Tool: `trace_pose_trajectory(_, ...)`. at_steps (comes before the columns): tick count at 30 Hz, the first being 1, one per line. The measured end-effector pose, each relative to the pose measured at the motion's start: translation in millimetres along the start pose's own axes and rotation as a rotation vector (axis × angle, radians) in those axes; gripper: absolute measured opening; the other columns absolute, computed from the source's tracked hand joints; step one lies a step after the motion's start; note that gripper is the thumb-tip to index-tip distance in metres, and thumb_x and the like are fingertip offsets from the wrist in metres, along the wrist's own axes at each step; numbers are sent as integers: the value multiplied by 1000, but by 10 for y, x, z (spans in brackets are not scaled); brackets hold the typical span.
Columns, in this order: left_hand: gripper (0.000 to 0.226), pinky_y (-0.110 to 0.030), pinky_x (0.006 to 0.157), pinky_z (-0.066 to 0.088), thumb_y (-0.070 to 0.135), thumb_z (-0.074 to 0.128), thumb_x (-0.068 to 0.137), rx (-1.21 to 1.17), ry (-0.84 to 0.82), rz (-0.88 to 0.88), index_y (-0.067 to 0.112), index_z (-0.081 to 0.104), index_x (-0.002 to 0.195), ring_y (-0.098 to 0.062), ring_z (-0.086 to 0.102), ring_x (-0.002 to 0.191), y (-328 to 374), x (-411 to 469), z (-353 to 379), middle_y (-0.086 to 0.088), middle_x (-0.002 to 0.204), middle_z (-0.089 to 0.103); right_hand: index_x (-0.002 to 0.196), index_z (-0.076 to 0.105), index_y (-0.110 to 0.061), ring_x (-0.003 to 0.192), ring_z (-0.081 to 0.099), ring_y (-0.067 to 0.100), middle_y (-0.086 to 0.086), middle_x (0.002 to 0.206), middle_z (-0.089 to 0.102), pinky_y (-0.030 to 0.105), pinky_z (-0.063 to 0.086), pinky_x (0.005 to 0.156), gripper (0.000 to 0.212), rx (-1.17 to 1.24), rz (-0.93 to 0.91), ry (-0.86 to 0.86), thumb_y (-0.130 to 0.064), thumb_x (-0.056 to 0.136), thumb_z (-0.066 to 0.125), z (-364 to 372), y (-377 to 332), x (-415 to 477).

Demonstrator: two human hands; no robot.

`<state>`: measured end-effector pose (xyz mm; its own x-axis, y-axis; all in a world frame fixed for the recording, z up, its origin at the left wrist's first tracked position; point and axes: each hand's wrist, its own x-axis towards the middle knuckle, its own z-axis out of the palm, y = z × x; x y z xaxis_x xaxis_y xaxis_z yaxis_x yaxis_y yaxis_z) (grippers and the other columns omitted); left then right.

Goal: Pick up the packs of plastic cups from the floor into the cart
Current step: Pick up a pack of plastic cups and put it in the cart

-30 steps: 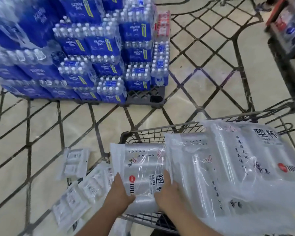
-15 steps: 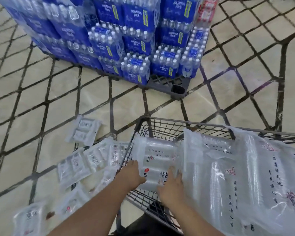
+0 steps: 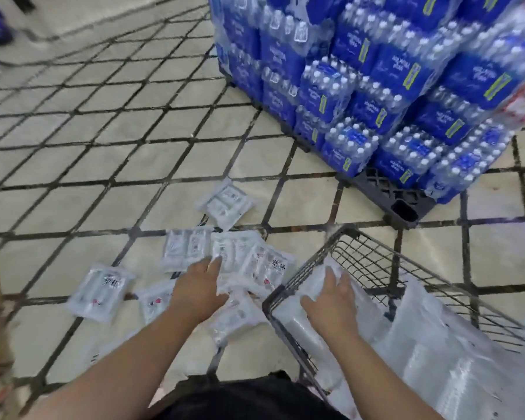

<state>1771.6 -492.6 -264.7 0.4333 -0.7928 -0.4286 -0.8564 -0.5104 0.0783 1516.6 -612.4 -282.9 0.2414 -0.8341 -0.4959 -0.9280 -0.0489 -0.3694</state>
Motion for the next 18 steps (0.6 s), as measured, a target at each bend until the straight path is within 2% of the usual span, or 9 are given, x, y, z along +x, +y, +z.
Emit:
trace_pose_trajectory(6, 91, -40, 109, 39, 57, 57, 88, -15, 19, -150, 22, 10, 158, -25, 26, 146, -1140, -416, 59, -6, 163, 17, 158, 3, -21, 150, 6, 36, 16, 164, -6, 46, 22, 120, 94, -154, -140, 11, -51, 88, 59, 273, -867, -118)
trace_pose_trajectory(10, 92, -39, 111, 36, 57, 56, 88, -65, 7, -218, 22, 7, 158, -25, 27, 145, -1920, -629, 200, -6, 163, 17, 158, 0, -21, 149, 6, 38, 18, 163, -7, 47, 21, 120, 96, -237, -188, -14, -53, 88, 58, 702, -1447, -261)
trace_pose_trajectory(15, 92, -40, 111, 37, 60, 54, 88, -126, -45, -288, 22, 7, 158, -25, 23, 147, -2882, -784, 399, -5, 164, 13, 158, 2, -20, 148, 10, 38, 17, 163, -4, 44, 21, 119, 95, -286, -162, -68, -52, 89, 58, 1345, -2072, -530)
trace_pose_trajectory(18, 92, -40, 110, 35, 61, 53, 89, -131, -109, -303, 22, 7, 158, -26, 23, 146, -3337, -818, 507, -5, 163, 13, 158, 3, -19, 148, 13, 39, 17, 163, -4, 43, 25, 117, 93, -367, -140, -116, -51, 90, 57, 1696, -2305, -671)
